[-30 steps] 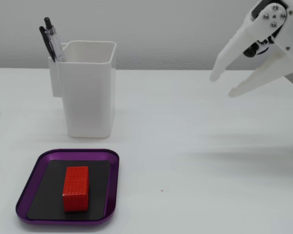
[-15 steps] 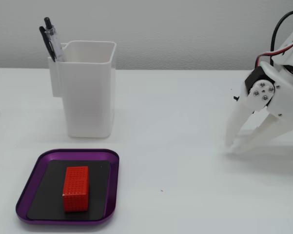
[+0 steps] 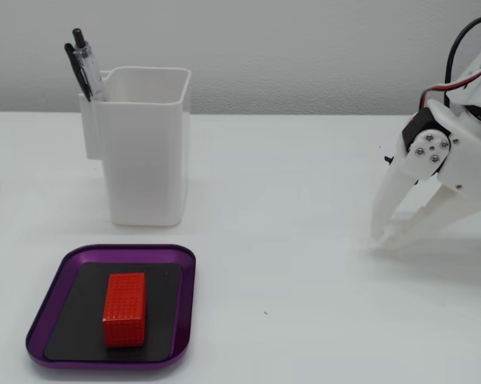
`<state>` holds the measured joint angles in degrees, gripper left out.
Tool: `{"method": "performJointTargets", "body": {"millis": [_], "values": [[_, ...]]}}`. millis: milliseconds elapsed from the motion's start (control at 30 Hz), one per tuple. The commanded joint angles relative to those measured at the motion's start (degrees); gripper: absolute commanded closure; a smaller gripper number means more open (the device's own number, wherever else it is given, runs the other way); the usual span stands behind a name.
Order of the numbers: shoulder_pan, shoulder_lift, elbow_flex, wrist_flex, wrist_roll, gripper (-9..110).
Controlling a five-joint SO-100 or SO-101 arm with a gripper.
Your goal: Pick up the pen and put it in the pen holder.
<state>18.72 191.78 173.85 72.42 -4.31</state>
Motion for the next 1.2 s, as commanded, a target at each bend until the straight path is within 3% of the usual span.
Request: {"method": "performJointTargets", "body": {"millis": [0, 200, 533, 1167], "values": [[3.6, 5.7, 0.3, -0.4, -0.1, 102], [3.2, 5.4, 0.4, -3.6, 0.2, 102], [-10.1, 5.4, 0.4, -3.6, 0.0, 102], [-8.6, 5.4, 0.4, -3.4, 0.0, 102]]}}
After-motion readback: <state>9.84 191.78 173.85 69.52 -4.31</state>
